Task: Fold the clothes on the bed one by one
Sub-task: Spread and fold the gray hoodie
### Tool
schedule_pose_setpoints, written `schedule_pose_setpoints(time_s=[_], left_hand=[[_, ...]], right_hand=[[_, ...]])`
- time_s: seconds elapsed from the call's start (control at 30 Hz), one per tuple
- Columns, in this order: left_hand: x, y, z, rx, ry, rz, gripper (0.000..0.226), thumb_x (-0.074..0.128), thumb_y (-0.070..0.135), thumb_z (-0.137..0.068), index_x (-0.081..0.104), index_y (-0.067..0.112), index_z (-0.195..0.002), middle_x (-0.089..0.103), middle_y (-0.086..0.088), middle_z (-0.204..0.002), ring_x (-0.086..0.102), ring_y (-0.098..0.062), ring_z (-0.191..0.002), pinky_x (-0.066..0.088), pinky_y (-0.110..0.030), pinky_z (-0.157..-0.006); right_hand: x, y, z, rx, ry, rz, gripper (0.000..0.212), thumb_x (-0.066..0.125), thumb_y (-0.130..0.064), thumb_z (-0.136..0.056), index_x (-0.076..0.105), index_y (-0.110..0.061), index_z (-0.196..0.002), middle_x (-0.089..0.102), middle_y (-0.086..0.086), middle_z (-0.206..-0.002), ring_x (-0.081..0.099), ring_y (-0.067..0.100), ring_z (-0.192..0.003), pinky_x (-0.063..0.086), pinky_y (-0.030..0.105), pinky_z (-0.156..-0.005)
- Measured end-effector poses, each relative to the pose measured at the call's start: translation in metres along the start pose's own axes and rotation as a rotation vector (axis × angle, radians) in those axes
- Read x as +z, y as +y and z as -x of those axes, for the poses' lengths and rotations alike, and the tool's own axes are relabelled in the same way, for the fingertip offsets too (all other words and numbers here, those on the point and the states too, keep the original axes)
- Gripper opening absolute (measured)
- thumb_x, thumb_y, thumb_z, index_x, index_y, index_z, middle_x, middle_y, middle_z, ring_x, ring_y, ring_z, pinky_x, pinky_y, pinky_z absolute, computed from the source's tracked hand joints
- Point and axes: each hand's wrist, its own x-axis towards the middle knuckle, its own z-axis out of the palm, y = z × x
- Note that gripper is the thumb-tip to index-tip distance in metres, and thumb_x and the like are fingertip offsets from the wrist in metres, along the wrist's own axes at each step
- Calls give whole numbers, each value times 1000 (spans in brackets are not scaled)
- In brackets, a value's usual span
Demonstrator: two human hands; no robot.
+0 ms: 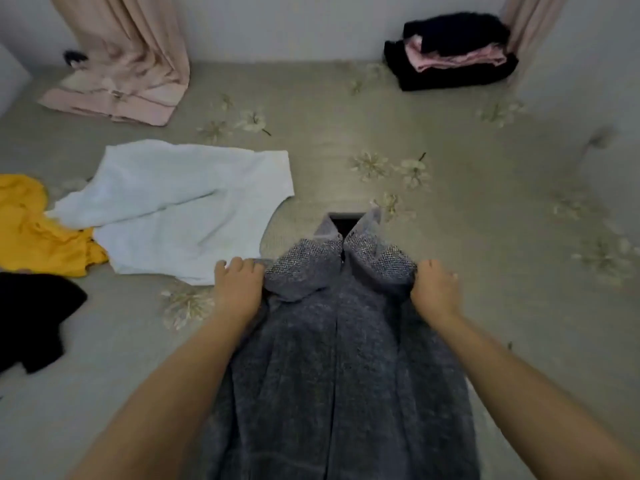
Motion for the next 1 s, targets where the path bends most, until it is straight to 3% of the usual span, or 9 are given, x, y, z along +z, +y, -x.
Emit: schedule_pose_setpoints(time_s=[0.2, 0.27, 0.37, 0.4, 0.47, 0.57, 0.7, 0.83, 1.0], left_hand=[[73, 27, -19, 206, -341, -99, 31, 35, 33, -98, 52, 16, -119, 50, -6, -125, 39, -26, -121, 23, -44, -106], [77, 27, -26, 229, -224, 2, 28, 43, 35, -95, 60, 15, -106, 61, -5, -111, 51, -25, -109, 32, -42, -98], [82, 30, -49, 284, 244, 221, 25, 80, 26, -68, 66, 6, -75, 66, -11, -72, 64, -28, -72, 48, -38, -66], [84, 34, -56, 249, 277, 309, 28, 79, 27, -68, 67, 4, -77, 66, -13, -72, 65, -30, -71, 48, -39, -65], [86, 50, -74, 137, 129, 444, 40, 64, 40, -83, 65, 2, -93, 67, -16, -87, 61, -32, -90, 40, -41, -79], [88, 77, -103, -57, -98, 468, 54, 39, 55, -90, 59, 6, -100, 62, -14, -103, 48, -30, -109, 27, -40, -87], [90, 88, -136, -91, -172, 504, 31, 48, 42, -91, 59, 15, -100, 63, -11, -104, 52, -31, -106, 31, -41, -92], [64, 69, -163, -66, 16, 718, 29, 51, 26, -91, 60, 18, -118, 64, -14, -108, 52, -35, -106, 38, -42, -89], [-6, 53, -227, 195, 579, 754, 31, 56, 7, -86, 63, 8, -117, 57, -23, -73, 52, -37, -73, 31, -35, -63]], right_hand=[[98, -11, 38, -109, -612, 268, 28, 45, -14, -89, 48, -10, -117, 55, 9, -121, 52, 23, -112, 31, 37, -99], [107, -11, 40, -47, -590, 242, 22, 43, -15, -89, 55, -11, -108, 60, 7, -113, 55, 23, -106, 33, 35, -94], [108, -15, 16, 46, -180, 1, 13, 45, -11, -87, 57, -10, -85, 58, 8, -89, 54, 29, -93, 35, 36, -76], [106, -17, 3, 108, -66, -129, 12, 46, -12, -88, 55, -9, -80, 56, 10, -82, 55, 31, -89, 35, 37, -72], [106, -22, -30, 284, -18, -367, 18, 48, -23, -92, 55, -8, -84, 58, 14, -85, 57, 34, -92, 39, 39, -74], [119, -33, -75, 486, -344, -297, 44, 44, -47, -92, 53, -10, -114, 56, 16, -118, 46, 33, -117, 33, 41, -95], [132, -47, -100, 487, -529, -429, 34, 54, -43, -87, 59, -16, -107, 59, 9, -108, 51, 30, -110, 31, 39, -100], [81, -43, -132, 418, -337, -569, 5, 56, -18, -84, 58, -16, -80, 61, 11, -90, 59, 30, -98, 43, 41, -93], [-14, -58, -210, 68, 309, -366, 13, 55, -15, -84, 63, -10, -93, 62, 14, -88, 54, 32, -96, 26, 36, -81]])
